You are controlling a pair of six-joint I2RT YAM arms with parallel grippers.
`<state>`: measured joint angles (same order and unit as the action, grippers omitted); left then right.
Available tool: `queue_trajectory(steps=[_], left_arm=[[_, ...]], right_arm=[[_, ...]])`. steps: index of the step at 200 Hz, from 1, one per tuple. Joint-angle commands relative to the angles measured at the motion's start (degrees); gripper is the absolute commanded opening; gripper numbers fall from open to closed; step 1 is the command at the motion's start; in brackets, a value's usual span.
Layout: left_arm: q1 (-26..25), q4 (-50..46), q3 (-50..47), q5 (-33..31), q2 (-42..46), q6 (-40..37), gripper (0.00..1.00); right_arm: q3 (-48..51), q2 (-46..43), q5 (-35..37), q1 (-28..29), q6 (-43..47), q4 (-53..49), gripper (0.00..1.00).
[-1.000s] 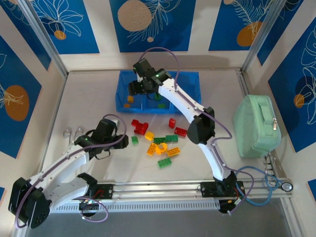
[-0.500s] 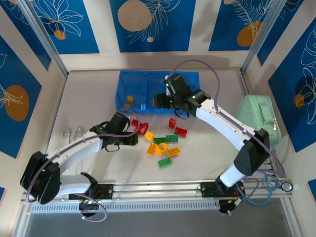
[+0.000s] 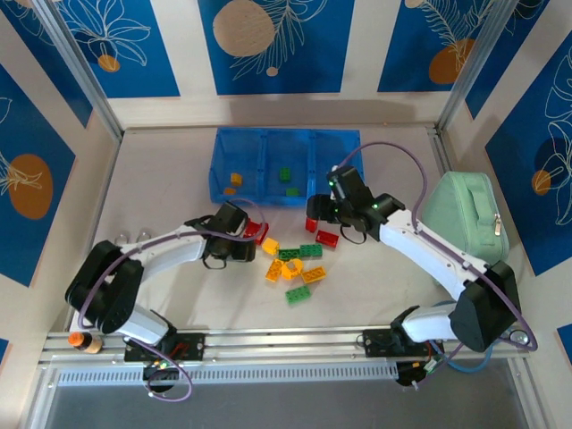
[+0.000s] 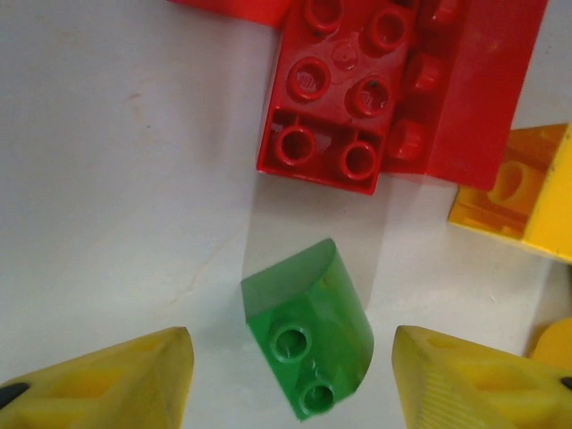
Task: Sort the legos into containers by color
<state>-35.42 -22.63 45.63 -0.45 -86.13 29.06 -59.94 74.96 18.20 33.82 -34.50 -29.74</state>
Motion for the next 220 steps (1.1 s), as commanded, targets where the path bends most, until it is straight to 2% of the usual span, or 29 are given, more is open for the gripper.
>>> queue_trajectory(steps=[1,32,61,72,108,142,176,220], left_arm=[[-1.0,1.2,2.0,-0.2,-2.5,0.7,0.55],[-2.2,0.4,3.2,-1.8,-4.9,1.1,0.46],[-2.6,-0.2,3.4,-2.5,-5.0,1.4,0.27],[-2.8,-0.7,3.7,-2.9,-4.6,1.5,0.23],[-2.9,-3.1,7.1,-5.1,-0.9,1.8,0.22],[-2.9,-6.2,17.5,-6.2,-1.0,-2.2,0.23],[-2.2,-7.7,30.8,-6.2,-8.6,-5.5,0.24],[-0.7,-11.4,52.3,-5.5,-26.0,-8.5,0.26]], right_arm=[[2.4,-2.4,-0.3,-0.9,-1.8,1.7,0.65],[4.7,-4.4,-0.6,-2.0,-2.1,1.9,0.64],[6.8,-5.9,-1.4,-3.4,-2.4,2.6,0.64],[7.4,-6.4,-1.8,-3.9,-2.5,2.9,0.63],[8.2,-6.6,-2.5,-4.6,-2.7,3.5,0.63],[9.6,-7.1,-2.4,-4.6,-3.5,3.2,0.63],[12.8,-9.5,-2.3,-4.6,-5.2,2.0,0.63],[18.8,-17.5,-1.9,-3.9,-7.3,-0.9,0.63]])
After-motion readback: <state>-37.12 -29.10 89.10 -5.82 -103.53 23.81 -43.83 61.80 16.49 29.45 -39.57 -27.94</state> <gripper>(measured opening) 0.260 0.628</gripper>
